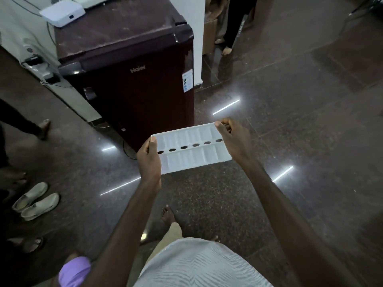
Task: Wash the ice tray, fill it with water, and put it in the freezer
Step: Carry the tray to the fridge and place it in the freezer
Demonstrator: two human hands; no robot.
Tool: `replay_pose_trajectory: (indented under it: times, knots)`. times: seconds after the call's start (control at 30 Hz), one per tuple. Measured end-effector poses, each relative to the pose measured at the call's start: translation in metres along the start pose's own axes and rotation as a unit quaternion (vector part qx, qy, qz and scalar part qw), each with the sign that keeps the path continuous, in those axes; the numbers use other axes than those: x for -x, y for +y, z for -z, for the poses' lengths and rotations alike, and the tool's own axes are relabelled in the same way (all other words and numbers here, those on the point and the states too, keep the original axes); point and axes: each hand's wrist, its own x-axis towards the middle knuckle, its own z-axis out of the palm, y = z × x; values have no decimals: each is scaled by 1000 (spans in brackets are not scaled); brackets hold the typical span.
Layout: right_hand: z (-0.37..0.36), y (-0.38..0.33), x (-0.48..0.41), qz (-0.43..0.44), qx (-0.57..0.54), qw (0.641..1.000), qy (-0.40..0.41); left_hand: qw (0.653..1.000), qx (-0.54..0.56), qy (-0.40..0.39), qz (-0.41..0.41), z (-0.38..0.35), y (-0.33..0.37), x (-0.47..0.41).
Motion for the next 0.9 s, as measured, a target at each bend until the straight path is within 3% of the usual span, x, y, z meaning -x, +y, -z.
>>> replay_pose_trajectory:
  times: [0.57,0.9]
  knots:
    - [-139,-107,-162,155,87,983,-39,998,5,58,2,68,20,-116]
    - [-248,-178,-239,289,229,928,-45,997,-28,71,-5,111,23,-169]
